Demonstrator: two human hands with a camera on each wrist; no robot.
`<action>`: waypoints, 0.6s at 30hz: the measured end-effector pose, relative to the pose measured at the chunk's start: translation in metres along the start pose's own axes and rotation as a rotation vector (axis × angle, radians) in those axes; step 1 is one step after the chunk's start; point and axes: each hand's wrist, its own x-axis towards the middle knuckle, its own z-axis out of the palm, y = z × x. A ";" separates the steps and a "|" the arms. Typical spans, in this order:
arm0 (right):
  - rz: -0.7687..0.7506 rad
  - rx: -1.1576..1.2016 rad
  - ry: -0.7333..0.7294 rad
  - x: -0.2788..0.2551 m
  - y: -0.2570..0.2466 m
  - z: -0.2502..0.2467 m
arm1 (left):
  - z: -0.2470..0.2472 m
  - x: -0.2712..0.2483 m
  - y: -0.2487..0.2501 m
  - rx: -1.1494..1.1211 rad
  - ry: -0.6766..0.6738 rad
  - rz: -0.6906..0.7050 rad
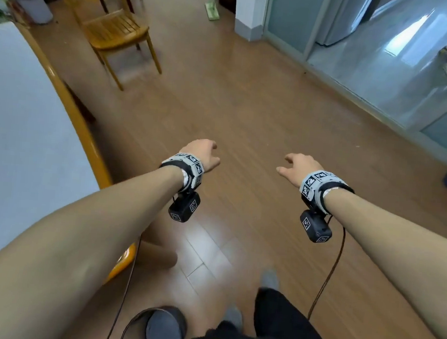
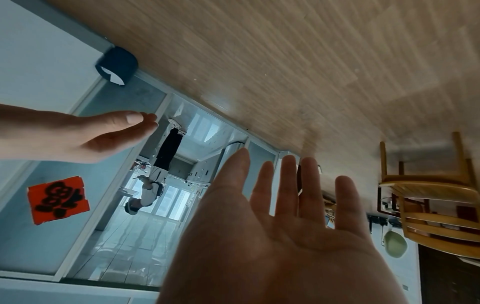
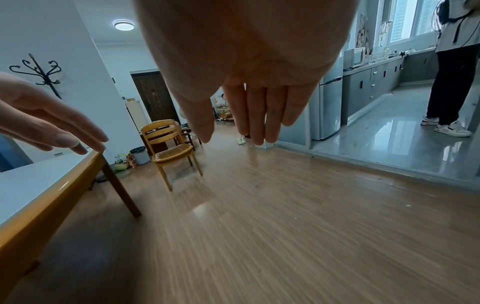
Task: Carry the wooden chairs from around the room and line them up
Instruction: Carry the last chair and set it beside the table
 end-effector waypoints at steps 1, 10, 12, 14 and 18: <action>-0.005 -0.002 -0.005 0.024 0.002 -0.007 | -0.004 0.022 0.004 0.001 -0.003 -0.005; -0.142 -0.017 -0.074 0.281 -0.030 -0.083 | -0.069 0.231 0.004 -0.001 -0.034 -0.158; -0.185 -0.036 -0.107 0.335 -0.052 -0.104 | -0.094 0.272 -0.006 -0.008 -0.036 -0.220; -0.225 -0.064 -0.124 0.386 -0.077 -0.124 | -0.116 0.308 -0.021 -0.042 -0.030 -0.261; -0.305 -0.090 -0.157 0.478 -0.140 -0.153 | -0.157 0.376 -0.055 -0.079 -0.018 -0.336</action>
